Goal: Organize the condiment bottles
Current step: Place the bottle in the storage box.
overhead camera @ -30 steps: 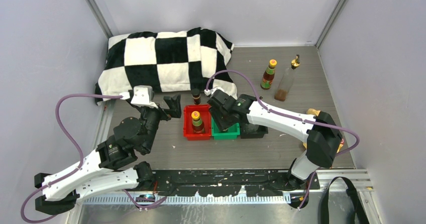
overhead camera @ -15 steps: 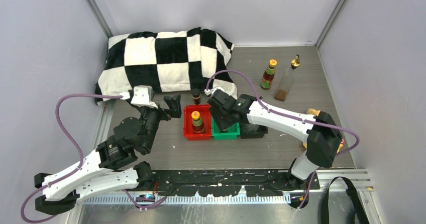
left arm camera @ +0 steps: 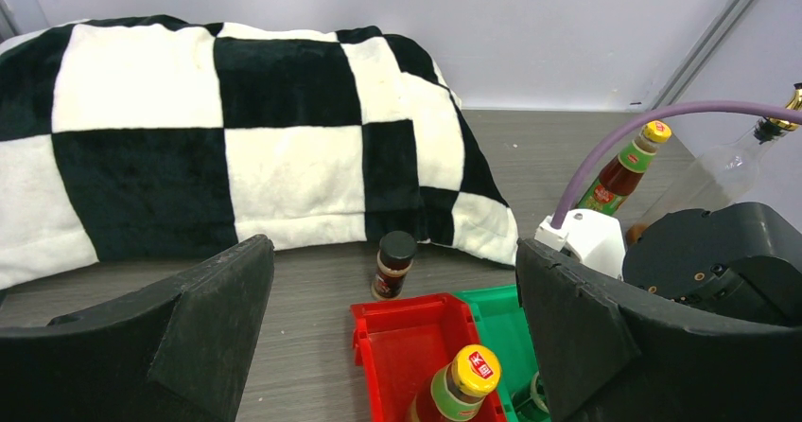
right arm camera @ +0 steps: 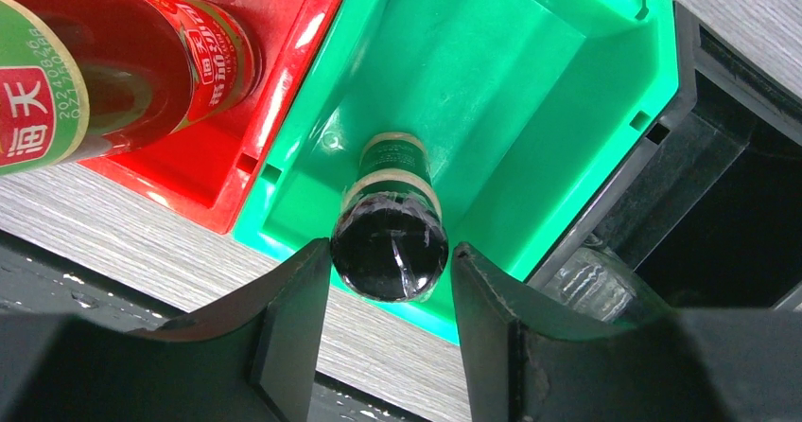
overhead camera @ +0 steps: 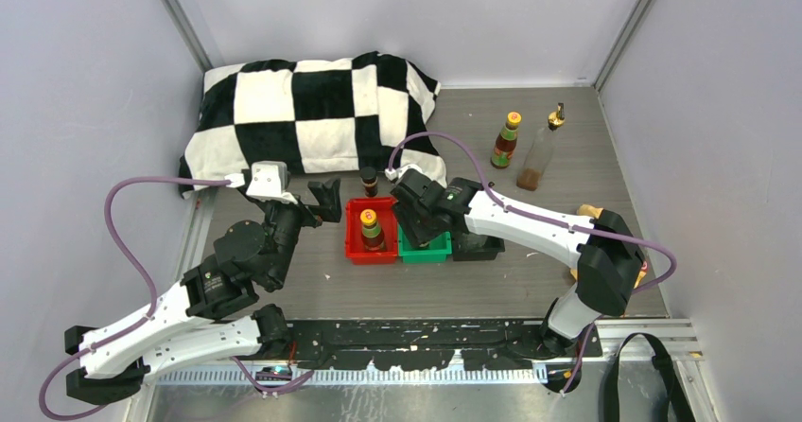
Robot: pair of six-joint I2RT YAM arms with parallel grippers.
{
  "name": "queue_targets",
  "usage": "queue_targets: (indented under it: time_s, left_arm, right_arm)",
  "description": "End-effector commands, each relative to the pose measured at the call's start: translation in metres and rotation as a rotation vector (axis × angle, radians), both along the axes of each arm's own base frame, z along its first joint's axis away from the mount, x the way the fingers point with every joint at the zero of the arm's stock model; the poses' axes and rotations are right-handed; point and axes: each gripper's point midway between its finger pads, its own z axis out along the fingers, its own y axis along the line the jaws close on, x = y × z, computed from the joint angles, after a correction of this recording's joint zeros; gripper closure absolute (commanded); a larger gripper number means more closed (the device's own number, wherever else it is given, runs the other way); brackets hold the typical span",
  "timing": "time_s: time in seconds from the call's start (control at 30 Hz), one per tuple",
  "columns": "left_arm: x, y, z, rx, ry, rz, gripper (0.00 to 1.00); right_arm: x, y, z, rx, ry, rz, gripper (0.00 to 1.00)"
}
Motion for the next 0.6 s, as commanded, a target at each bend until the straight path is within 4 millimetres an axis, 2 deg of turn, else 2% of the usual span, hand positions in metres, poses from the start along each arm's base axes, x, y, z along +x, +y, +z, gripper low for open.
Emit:
queue_targets:
  time_s: [0.0,0.33,0.47,0.57]
  left_arm:
    - [-0.001,0.000,0.004,-0.030,-0.006,-0.002,0.00]
    - [-0.001,-0.001,0.005,-0.032,-0.007,-0.005,0.00]
    - [-0.001,-0.001,0.006,-0.032,-0.007,-0.005,0.00]
    - [-0.001,-0.001,0.006,-0.035,-0.008,-0.004,0.00]
  right_arm:
    - [0.004,0.003,0.003,0.022,-0.013,-0.009,0.39]
    - [0.008,0.005,0.007,0.028,-0.022,-0.010,0.34]
    - [0.013,0.008,0.020,0.040,-0.043,-0.008,0.34]
    - [0.019,0.012,0.038,0.055,-0.067,-0.006,0.34]
